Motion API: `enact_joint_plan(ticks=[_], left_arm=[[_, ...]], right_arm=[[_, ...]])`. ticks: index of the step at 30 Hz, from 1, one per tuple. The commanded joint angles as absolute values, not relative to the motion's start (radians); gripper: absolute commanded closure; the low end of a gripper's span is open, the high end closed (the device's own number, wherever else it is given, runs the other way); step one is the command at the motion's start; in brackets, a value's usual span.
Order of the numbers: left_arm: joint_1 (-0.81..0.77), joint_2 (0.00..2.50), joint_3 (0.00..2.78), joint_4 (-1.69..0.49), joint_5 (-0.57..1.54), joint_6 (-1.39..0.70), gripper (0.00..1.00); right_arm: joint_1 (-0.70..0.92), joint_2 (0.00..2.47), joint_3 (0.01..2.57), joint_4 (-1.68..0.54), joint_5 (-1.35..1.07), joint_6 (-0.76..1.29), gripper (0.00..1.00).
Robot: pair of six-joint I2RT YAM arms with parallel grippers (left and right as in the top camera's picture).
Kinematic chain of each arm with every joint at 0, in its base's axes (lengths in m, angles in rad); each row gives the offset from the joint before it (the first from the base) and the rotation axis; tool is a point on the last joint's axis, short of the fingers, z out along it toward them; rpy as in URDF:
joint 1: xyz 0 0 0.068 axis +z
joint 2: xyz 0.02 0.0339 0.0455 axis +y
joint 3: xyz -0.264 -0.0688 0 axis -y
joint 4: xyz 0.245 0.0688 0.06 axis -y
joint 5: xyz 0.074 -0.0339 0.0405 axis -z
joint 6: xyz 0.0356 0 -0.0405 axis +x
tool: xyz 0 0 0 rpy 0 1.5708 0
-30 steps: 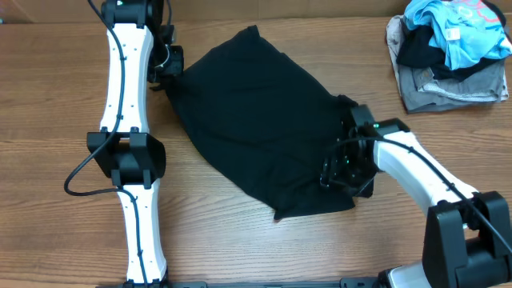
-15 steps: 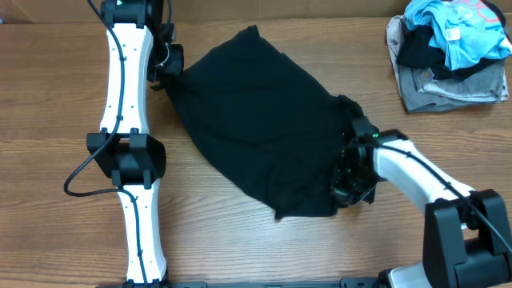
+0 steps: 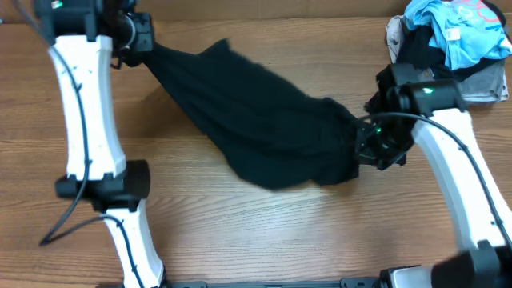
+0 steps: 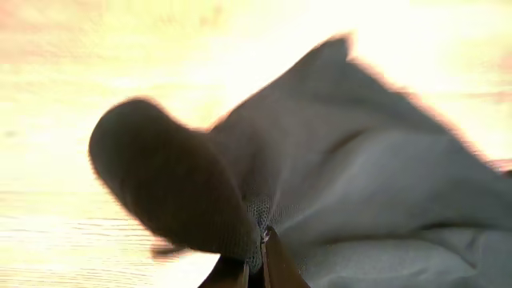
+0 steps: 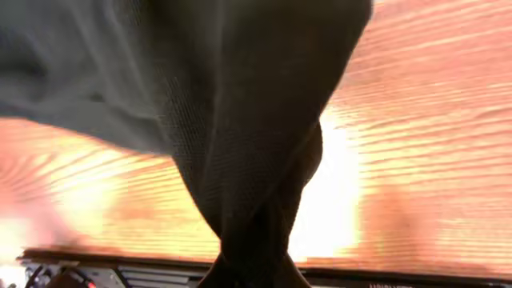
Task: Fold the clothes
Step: 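Lift the shirt with both grippers, stretching it between them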
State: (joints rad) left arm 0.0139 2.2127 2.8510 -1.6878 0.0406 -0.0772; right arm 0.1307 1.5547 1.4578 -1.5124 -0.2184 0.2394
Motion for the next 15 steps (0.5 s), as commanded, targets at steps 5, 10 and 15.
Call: enact_joint_plan(ticks=[5,10,15], left_arm=[[0.020,2.078,2.870,-1.689,0.042,-0.086,0.96],[0.020,2.017,2.870,-1.689,0.043,-0.087,0.96],[0.019,2.009,2.860,-1.689,0.044,-0.088,0.96]], right_arm=[[0.127,1.333,1.504,-1.567,-0.202,0.213,0.96],[0.126,1.207,1.504,-1.590,-0.194,0.236,0.96],[0.126,1.198,1.504,-1.615,-0.144,0.235,0.96]])
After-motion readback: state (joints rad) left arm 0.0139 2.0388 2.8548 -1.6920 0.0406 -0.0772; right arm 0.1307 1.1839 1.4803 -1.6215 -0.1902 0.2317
